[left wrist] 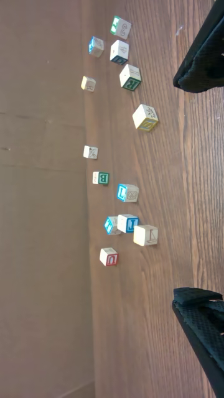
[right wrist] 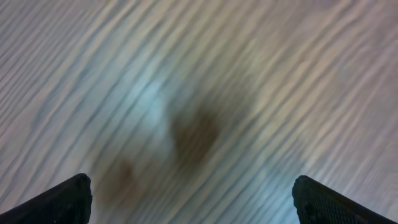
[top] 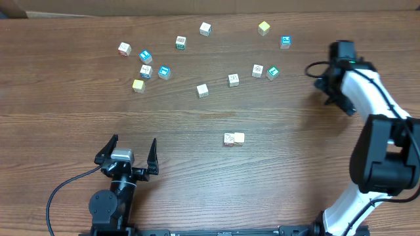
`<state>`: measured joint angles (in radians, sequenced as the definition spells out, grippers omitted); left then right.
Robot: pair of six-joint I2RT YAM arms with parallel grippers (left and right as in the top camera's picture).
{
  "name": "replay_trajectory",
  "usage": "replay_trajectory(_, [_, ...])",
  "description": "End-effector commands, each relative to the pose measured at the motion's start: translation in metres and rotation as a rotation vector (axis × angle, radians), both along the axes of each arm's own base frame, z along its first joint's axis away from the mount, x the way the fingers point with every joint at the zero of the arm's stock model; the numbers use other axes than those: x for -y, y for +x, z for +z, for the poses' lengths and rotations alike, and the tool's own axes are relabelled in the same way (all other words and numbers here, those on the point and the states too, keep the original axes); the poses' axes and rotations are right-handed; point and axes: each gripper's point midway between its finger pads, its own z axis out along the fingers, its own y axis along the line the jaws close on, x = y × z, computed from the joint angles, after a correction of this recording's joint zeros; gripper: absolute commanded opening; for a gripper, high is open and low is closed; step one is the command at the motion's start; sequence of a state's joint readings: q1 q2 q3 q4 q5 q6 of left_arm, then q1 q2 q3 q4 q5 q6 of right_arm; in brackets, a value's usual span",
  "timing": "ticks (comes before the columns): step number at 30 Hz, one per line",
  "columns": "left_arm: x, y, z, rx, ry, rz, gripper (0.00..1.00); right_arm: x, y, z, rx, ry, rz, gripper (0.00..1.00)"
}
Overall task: Form a horizontal line
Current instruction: 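Lift the right gripper away to the right side, then raise the left arm and swing it toward the block row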
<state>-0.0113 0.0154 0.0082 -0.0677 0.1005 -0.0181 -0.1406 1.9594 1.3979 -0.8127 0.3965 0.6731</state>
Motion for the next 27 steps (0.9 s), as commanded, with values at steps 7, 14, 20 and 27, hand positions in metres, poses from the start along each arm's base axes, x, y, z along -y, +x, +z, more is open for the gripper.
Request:
replay_trajectory(7, [-0.002, 0.0, 0.0, 0.006, 0.023, 0.009, 0.99, 0.051, -0.012, 0.002, 0.007, -0.015, -0.122, 1.0])
replay_trajectory(14, [-0.017, 0.001, -0.001, 0.008, 0.102, 0.088, 1.0, 0.055, -0.014, 0.002, 0.007, -0.015, -0.133, 1.0])
replay_trajectory(20, [-0.028, 0.0, -0.001, 0.008, 0.209, 0.147, 1.0, 0.055, -0.014, 0.002, 0.007, -0.015, -0.133, 1.0])
replay_trajectory(27, [-0.025, 0.001, 0.002, 0.019, 0.207, 0.126, 1.0, 0.055, -0.014, 0.002, 0.007, -0.015, -0.133, 1.0])
